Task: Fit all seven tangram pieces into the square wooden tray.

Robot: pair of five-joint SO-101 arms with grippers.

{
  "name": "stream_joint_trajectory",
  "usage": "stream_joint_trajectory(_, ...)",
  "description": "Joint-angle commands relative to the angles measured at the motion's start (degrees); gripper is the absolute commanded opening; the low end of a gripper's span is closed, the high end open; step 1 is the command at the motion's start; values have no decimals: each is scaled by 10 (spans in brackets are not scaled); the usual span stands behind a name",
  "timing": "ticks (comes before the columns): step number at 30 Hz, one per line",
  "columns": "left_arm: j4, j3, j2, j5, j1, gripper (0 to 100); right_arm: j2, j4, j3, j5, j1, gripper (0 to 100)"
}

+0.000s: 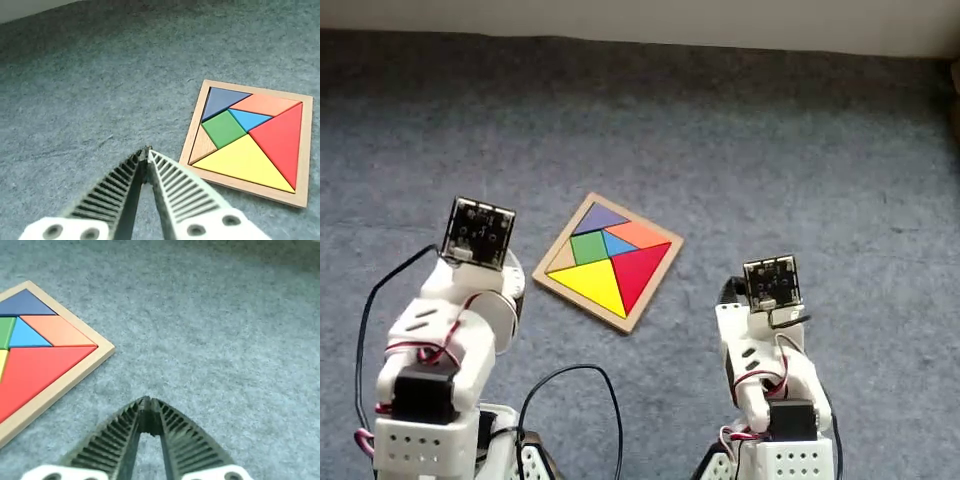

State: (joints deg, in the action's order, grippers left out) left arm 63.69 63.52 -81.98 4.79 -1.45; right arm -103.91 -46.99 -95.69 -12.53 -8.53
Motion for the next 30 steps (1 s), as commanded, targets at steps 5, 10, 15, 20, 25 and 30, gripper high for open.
stream_joint_trajectory(5, -9, 122, -149, -7, -8, 5, -13, -6, -6, 0, -7, 9)
stream_joint_trajectory(10, -12, 218, -235, -4, -12, 5, -13, -6, -6, 0, -7, 9)
stream_joint_trajectory(15, -44, 282, -222, -4, -21, 5, -13, -6, -7, 0, -7, 9)
stream_joint_trajectory(20, -60, 336, -221, -4, -22, 5, -13, -5, -7, 0, -7, 9)
stream_joint_trajectory(25, -27, 336, -218, -4, -20, 5, -13, -4, -7, 0, -7, 9)
stream_joint_trajectory(30, 64, 336, -220, -4, -20, 5, -13, -4, -7, 0, -7, 9)
